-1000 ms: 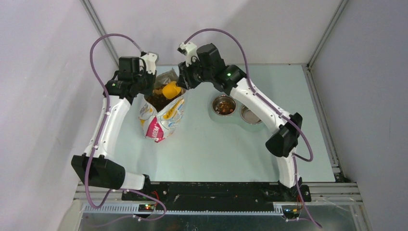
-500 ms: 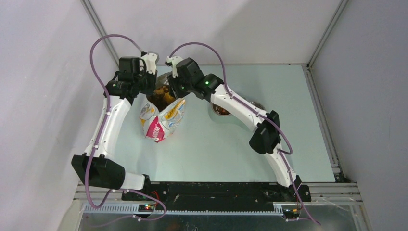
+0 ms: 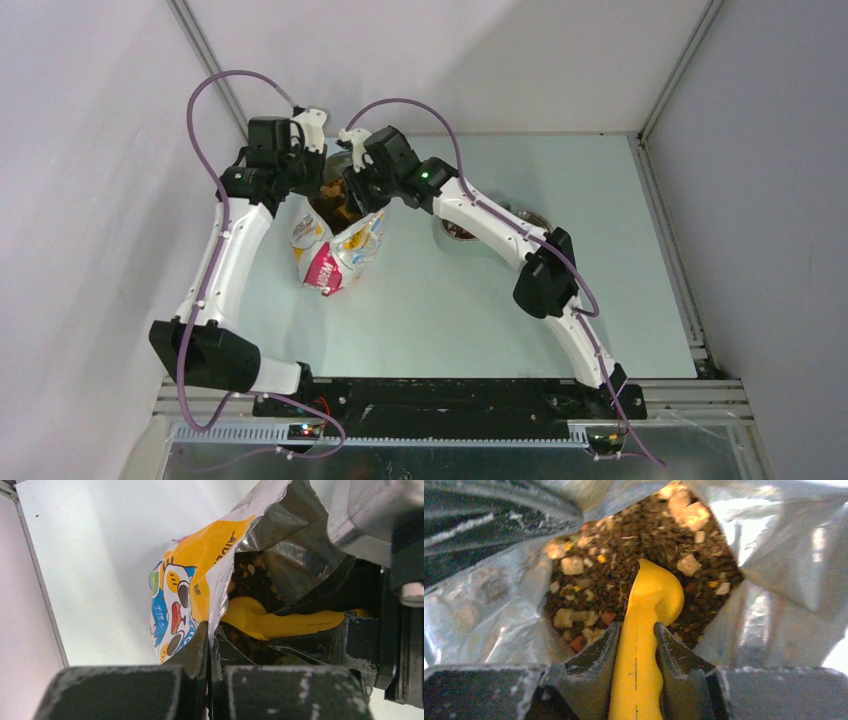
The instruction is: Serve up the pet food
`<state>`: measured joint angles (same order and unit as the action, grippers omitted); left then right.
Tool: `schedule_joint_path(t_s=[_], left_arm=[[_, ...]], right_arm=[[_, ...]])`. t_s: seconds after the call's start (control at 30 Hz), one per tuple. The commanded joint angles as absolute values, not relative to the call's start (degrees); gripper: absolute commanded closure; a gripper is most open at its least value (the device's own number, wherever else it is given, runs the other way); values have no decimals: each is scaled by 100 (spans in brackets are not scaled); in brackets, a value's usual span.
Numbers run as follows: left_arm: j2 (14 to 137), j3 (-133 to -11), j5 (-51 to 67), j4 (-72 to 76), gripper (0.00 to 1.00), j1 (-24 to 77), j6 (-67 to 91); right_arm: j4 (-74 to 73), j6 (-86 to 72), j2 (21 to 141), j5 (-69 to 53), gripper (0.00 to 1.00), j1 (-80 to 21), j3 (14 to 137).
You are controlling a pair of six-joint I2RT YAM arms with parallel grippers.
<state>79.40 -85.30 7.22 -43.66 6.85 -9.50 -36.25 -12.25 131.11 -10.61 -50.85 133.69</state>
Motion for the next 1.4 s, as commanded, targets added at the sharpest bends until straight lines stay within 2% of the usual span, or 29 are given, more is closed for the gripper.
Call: schedule_joint_path(t_s=[0.0, 0.37, 0.77, 1.1, 1.37], left_arm=[[7958, -8789, 691, -4163, 100, 730, -982], [8039, -8917, 486, -4209, 100, 721, -1042], [7729, -9266, 147, -4913, 100, 650, -1659], [7935, -9463, -209, -5314, 100, 656, -2017], [8141, -9746, -44, -5411, 100, 655, -1906]], right_arm=[[-3728, -1662, 13201, -3310, 100, -5122, 13054], [-3037, -2740, 12991, -4218, 100, -4558, 13245], [-2704, -4308, 11976, -4352, 100, -3974, 12446], [-510, -6066, 12102, -5052, 100, -3523, 11430], [739, -6917, 12245, -4937, 100, -3345, 10889]])
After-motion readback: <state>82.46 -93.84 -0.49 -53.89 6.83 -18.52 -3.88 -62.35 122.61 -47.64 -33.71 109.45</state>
